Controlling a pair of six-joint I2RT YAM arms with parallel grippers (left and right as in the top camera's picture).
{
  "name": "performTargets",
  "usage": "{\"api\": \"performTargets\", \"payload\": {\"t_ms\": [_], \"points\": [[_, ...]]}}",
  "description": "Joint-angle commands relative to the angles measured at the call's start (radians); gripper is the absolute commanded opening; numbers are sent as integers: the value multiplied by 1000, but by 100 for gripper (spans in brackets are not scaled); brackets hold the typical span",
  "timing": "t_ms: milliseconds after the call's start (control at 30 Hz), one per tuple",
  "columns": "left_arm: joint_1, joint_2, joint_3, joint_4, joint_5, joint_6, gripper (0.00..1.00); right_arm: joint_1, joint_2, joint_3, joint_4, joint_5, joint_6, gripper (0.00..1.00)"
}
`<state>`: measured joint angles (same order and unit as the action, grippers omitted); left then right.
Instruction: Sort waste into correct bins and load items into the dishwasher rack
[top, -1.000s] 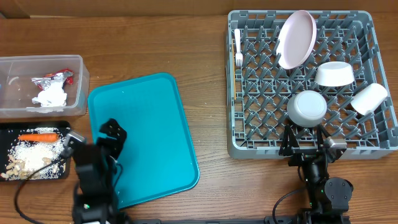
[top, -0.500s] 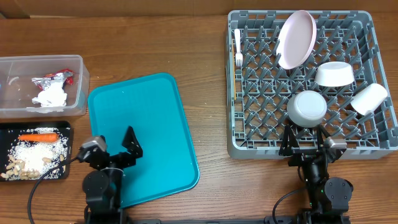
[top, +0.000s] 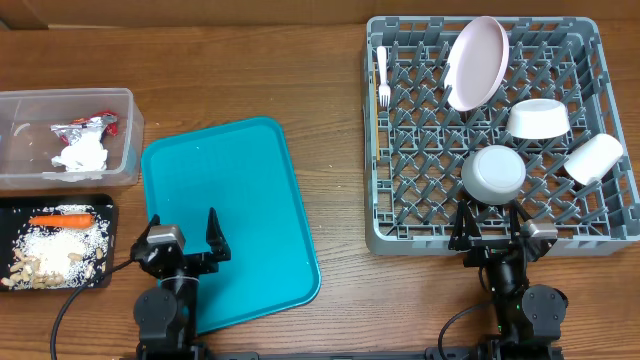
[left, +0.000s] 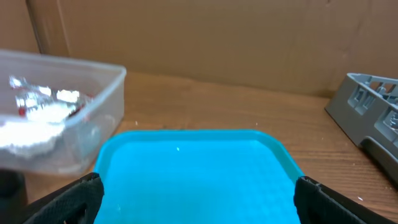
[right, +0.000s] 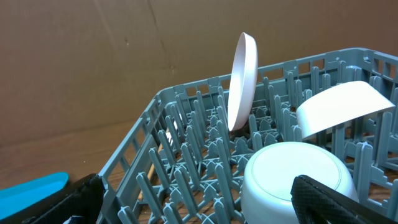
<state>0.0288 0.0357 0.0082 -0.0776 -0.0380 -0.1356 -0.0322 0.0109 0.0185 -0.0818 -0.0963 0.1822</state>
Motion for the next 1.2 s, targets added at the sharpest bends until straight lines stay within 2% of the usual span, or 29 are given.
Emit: {"api": "performTargets", "payload": {"t_ms": [0,333,467,667,1167], "points": [[-26,-32,-3,0,-6,87,100,-3,-8,-10,5,10,-8,100],[-39,-33,-3,0,-7,89,100,-3,-8,-10,5,10,-8,100],[-34,-33,-3,0,-16,50,100,-3,-8,-10,5,10,-8,100],[-34,-32,-3,3,-15,175,100,-3,-8,-10,5,10,-8,100],[-34,-29,-3,4,-13,177,100,-3,-8,-10,5,10,-8,100]]}}
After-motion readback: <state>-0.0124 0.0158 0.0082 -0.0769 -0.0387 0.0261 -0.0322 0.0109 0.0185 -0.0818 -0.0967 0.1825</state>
